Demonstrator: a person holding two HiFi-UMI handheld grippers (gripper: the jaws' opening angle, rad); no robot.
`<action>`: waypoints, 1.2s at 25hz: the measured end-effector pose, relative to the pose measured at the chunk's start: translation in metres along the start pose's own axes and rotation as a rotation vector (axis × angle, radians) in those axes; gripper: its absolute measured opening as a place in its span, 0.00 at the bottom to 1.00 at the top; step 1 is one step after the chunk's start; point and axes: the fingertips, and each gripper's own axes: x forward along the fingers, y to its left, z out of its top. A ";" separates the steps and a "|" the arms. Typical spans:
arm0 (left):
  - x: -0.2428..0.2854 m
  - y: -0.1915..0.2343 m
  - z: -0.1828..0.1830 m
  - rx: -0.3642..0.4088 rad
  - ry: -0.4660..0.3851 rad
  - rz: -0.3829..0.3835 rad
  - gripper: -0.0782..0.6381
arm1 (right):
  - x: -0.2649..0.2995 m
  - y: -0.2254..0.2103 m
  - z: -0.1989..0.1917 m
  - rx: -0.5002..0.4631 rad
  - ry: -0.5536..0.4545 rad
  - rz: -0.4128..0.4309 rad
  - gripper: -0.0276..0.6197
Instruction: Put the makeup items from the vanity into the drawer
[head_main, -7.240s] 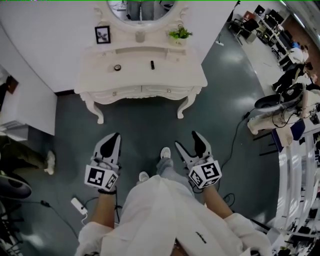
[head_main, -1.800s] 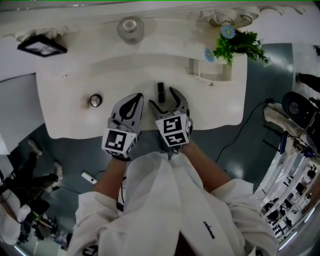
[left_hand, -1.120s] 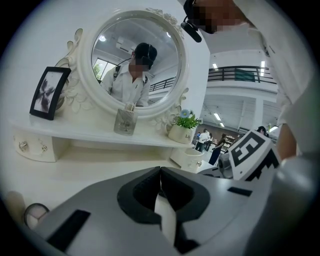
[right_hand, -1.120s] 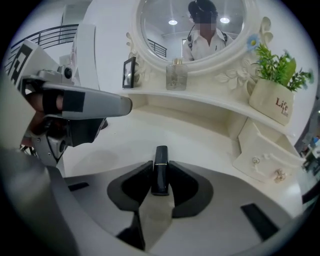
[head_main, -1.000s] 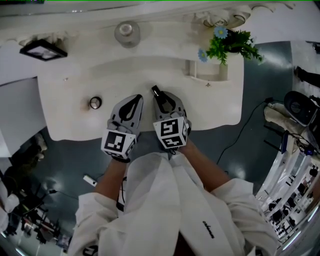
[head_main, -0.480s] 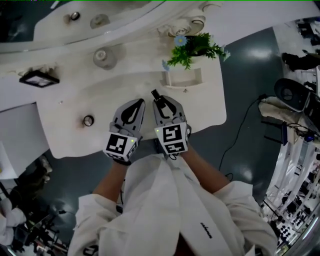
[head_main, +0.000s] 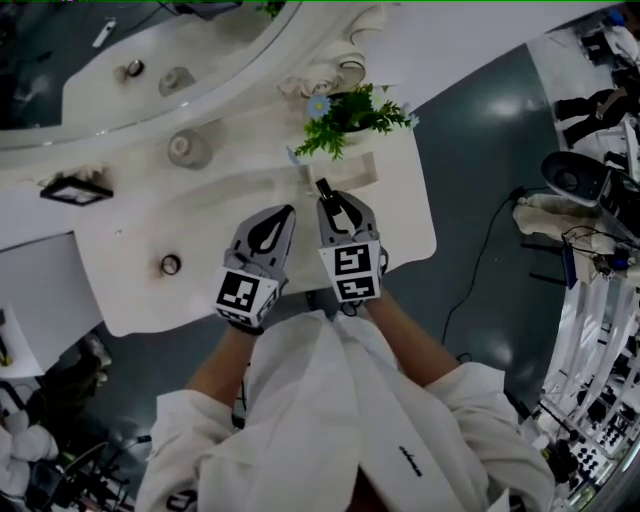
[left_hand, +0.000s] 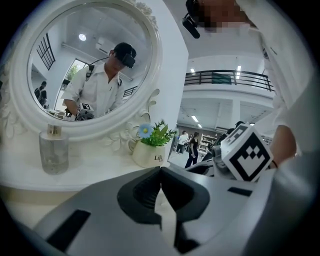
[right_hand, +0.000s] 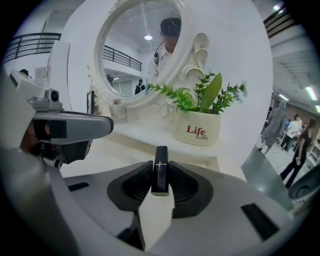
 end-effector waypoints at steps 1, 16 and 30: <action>0.003 -0.002 0.001 0.000 0.000 -0.001 0.15 | 0.000 -0.004 0.000 0.001 0.001 -0.001 0.22; 0.030 -0.010 0.012 -0.010 -0.010 0.043 0.15 | 0.018 -0.045 -0.001 -0.022 0.032 0.004 0.22; 0.033 -0.009 0.012 -0.019 -0.011 0.076 0.15 | 0.026 -0.054 -0.005 -0.047 0.026 0.021 0.22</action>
